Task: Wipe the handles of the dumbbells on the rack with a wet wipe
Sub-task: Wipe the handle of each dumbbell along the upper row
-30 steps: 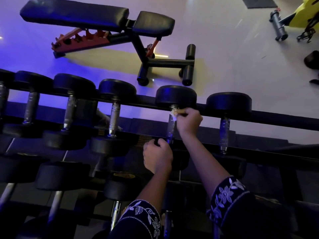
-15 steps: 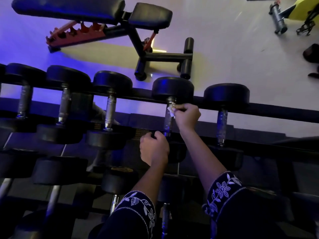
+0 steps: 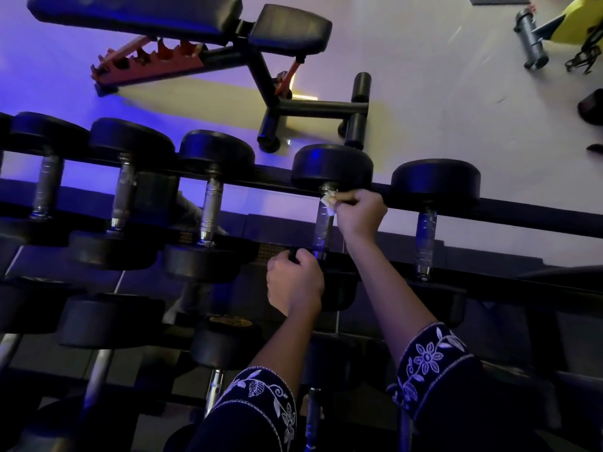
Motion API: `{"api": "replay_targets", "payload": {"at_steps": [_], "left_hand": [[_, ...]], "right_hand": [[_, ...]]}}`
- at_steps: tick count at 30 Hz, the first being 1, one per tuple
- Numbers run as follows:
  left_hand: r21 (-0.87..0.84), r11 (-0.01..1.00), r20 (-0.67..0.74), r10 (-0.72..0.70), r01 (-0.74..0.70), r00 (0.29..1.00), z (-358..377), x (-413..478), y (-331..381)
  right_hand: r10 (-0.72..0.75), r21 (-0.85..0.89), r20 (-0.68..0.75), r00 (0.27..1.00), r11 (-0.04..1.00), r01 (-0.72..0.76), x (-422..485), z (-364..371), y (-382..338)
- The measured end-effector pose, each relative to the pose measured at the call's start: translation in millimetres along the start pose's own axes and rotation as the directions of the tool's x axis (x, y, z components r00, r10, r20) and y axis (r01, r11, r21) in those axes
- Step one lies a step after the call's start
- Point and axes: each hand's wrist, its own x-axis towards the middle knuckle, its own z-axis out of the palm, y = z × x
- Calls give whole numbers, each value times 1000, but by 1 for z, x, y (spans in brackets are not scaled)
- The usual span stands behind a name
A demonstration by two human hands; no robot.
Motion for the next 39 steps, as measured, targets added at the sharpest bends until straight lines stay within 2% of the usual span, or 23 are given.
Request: {"api": "replay_targets", "payload": {"at_steps": [4, 8, 10, 13, 16, 18, 23, 27, 29, 34, 37, 39], "left_hand": [[12, 1000, 2, -5, 5, 1000, 0, 1, 0], [24, 1000, 15, -8, 8, 1000, -1, 2, -1], [23, 1000, 17, -8, 7, 1000, -1, 2, 0], [16, 1000, 21, -7, 7, 1000, -1, 1, 1], [23, 1000, 11, -8, 8, 1000, 0, 2, -2], [26, 1000, 11, -17, 16, 1000, 1, 3, -2], [43, 999, 11, -24, 24, 1000, -1, 2, 1], [24, 999, 22, -25, 25, 999, -2, 2, 1], [19, 1000, 21, -18, 18, 1000, -2, 1, 1], [12, 1000, 17, -25, 25, 1000, -3, 0, 2], [21, 999, 20, -33, 33, 999, -4, -1, 4], [29, 999, 21, -37, 36, 999, -5, -1, 5]], "right_hand": [[-9, -33, 25, 1000, 999, 10, -16, -5, 13], [76, -11, 116, 990, 997, -75, -53, -18, 35], [183, 108, 157, 970, 974, -201, -45, -18, 32], [305, 363, 224, 926, 855, -370, -11, -13, 19], [343, 437, 279, 897, 787, -436, 5, -12, 17], [331, 427, 335, 882, 781, -456, -7, -17, 25], [292, 125, 290, 911, 933, -338, -39, -21, 52], [245, 254, 261, 934, 916, -311, -15, -15, 29], [215, 261, 240, 947, 925, -276, 5, -11, 20], [212, 128, 208, 955, 962, -242, -16, -15, 29], [128, -46, 207, 970, 992, -121, -48, -23, 41], [75, -69, 175, 982, 996, -64, -51, -22, 35]]}}
